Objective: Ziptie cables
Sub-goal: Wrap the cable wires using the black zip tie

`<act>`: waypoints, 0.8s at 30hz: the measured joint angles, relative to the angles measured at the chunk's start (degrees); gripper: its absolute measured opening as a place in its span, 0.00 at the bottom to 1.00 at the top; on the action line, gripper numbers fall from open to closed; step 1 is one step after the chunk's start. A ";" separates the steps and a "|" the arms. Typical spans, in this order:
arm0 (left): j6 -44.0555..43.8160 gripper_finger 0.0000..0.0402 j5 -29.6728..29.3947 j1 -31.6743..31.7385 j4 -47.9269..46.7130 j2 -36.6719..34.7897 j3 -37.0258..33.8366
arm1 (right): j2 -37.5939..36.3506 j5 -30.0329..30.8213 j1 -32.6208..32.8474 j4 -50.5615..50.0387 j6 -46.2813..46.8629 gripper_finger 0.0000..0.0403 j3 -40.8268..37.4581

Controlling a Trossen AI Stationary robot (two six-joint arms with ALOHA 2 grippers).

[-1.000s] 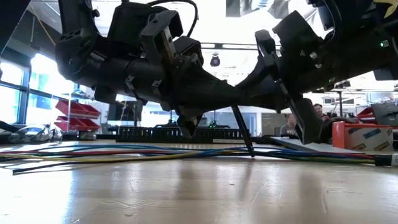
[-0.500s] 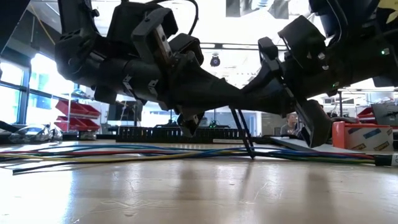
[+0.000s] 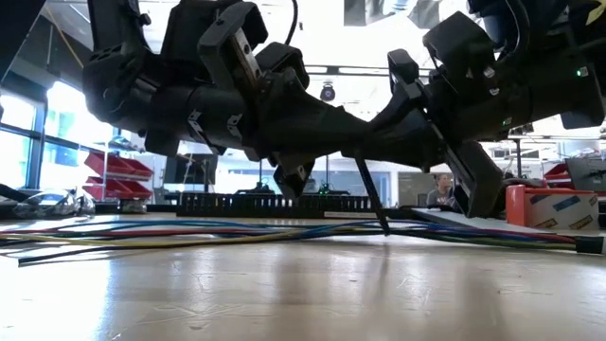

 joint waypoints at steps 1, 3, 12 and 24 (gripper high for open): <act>0.00 0.00 0.02 -0.01 0.11 0.00 0.00 | 0.00 -0.15 0.00 -0.02 -0.23 0.00 0.01; 0.00 0.00 0.05 -0.04 0.18 0.00 0.00 | 0.00 -0.20 0.08 0.02 -0.49 0.00 0.01; 0.00 0.00 0.65 -0.04 0.16 0.00 0.00 | 0.00 -1.49 0.24 0.55 -2.31 0.00 0.62; 0.35 0.00 0.81 -0.06 0.12 0.00 0.00 | 0.00 -4.58 0.37 0.35 -4.95 0.00 1.32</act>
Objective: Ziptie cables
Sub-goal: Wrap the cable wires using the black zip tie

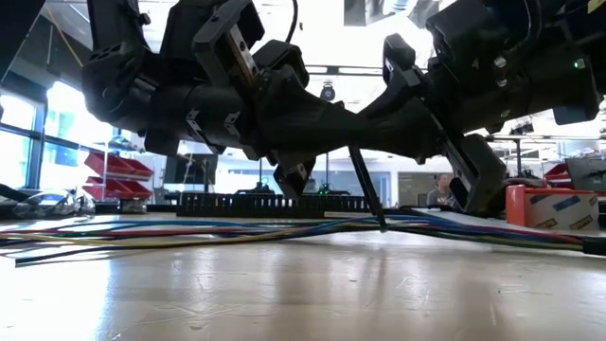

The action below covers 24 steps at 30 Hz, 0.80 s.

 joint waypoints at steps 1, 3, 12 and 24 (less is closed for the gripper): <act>0.00 0.00 0.03 0.02 0.02 0.00 0.00 | 0.00 0.03 0.03 -0.49 0.00 0.00 0.00; 0.02 0.00 0.48 0.02 0.06 0.00 0.00 | 0.00 0.52 0.00 -2.00 -0.05 0.00 0.00; 0.01 0.00 1.38 0.08 0.33 0.00 0.00 | 0.00 1.76 0.29 -1.60 -3.21 0.00 0.00; -3.73 0.00 1.70 0.63 0.25 0.00 0.00 | 0.00 2.03 0.29 -0.10 -12.42 0.00 0.00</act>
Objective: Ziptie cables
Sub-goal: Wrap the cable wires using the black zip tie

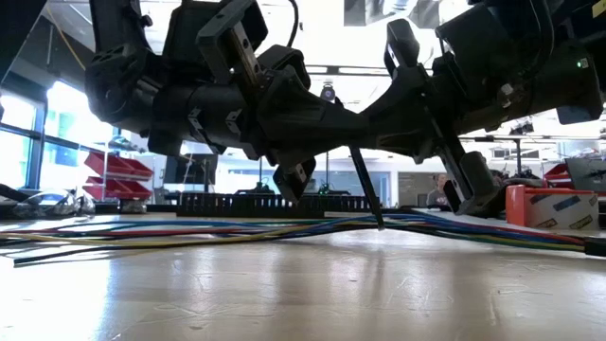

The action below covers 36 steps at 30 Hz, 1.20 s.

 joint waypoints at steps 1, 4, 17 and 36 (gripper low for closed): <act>-0.26 0.00 0.02 0.08 -0.01 0.00 0.00 | 0.00 0.00 0.00 0.10 -0.55 0.00 0.00; -0.70 0.00 0.00 0.42 -0.27 0.00 0.00 | 0.00 0.02 0.10 0.31 -1.60 0.00 0.00; -1.28 0.00 0.29 1.09 -2.18 0.00 0.00 | 0.00 0.08 2.21 -2.68 -3.03 0.00 2.60; -1.31 0.00 0.36 1.12 -2.83 0.09 -0.02 | -0.13 0.70 2.08 -6.02 4.98 0.23 3.60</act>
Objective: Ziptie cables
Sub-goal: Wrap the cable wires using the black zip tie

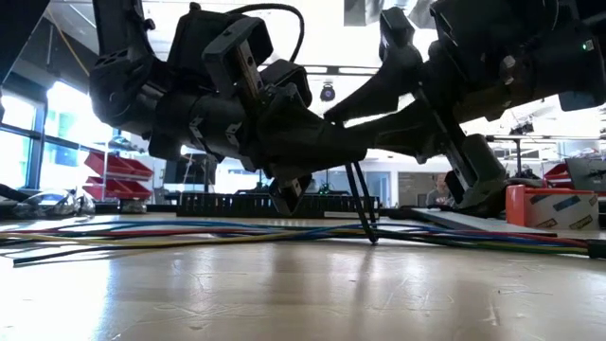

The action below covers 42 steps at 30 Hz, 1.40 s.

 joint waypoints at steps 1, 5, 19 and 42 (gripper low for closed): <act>-0.01 0.00 -0.05 -0.02 -0.01 0.00 0.00 | 0.00 0.67 0.02 0.02 -0.04 0.26 0.01; -0.01 0.00 -0.36 -0.11 -0.02 0.00 -0.02 | -0.02 3.67 0.04 -0.32 0.52 0.36 0.03; 0.16 0.00 -0.08 -0.15 0.52 -0.15 0.11 | 0.22 6.77 0.02 -8.65 9.65 0.36 -0.19; 0.05 0.00 1.28 -0.17 -0.07 -0.13 0.07 | 0.13 0.59 -3.50 -7.94 11.98 0.03 1.76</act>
